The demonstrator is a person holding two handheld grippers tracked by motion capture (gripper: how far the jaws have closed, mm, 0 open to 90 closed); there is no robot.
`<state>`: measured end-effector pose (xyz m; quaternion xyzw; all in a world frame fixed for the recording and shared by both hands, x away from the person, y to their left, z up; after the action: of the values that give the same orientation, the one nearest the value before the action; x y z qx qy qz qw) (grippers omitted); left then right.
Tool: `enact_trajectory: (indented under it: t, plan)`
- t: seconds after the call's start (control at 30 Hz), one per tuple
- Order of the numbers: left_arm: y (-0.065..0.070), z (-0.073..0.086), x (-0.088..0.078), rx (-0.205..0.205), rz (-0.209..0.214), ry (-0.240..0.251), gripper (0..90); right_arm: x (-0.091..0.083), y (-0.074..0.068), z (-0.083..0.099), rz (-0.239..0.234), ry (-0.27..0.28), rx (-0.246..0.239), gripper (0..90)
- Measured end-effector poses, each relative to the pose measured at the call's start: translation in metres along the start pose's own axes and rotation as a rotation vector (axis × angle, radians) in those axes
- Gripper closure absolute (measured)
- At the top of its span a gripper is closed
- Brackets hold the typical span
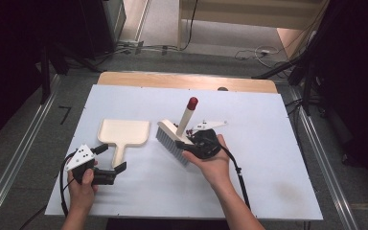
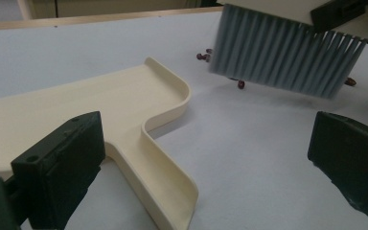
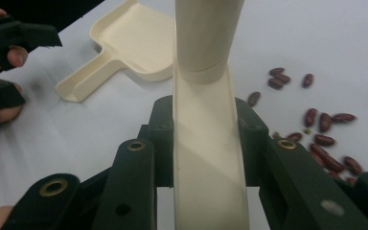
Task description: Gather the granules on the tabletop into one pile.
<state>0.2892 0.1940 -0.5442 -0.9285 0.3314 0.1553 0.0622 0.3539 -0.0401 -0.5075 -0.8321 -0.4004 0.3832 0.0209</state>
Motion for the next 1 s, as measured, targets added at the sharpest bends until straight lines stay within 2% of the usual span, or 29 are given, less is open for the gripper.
enact_trajectory:
  t: [0.1, 0.23, 0.47, 0.8, 0.9, 1.0]
  plan:
    - [0.0, 0.0, 0.0, 0.0, 0.0, -0.001, 0.0, 0.011, 0.002, 0.0, 0.015, -0.005, 0.024, 65.5]
    - [0.0, 0.0, 0.0, 0.0, 0.001, -0.003, 0.0, 0.012, 0.015, 0.001, 0.063, -0.004, 0.046, 65.4]
    - [0.0, 0.001, 0.001, 0.003, -0.006, -0.009, 0.0, -0.002, 0.049, 0.005, 0.111, 0.021, 0.113, 65.4]
    - [0.0, 0.001, 0.001, 0.003, -0.005, -0.012, 0.0, -0.025, 0.084, 0.009, 0.168, 0.063, 0.173, 65.4]
    - [0.0, 0.001, 0.001, 0.003, -0.005, -0.012, 0.0, -0.03, 0.089, 0.01, 0.181, 0.067, 0.18, 65.4]
    - [0.0, 0.001, 0.001, 0.003, -0.004, -0.01, 0.0, -0.035, 0.082, 0.007, 0.187, 0.073, 0.149, 65.4]
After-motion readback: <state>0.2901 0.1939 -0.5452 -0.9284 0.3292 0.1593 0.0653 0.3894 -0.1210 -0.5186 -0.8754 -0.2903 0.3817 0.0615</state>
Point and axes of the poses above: each handheld gripper's, and its own axes: x roughly forward along the jaws, z roughly out of its underside, y roughly to its right, the point moved 9 cm from there along x, roughly forward along the jaws, and after that the axes turned 9 degrees about x, right-handed, at the moved point
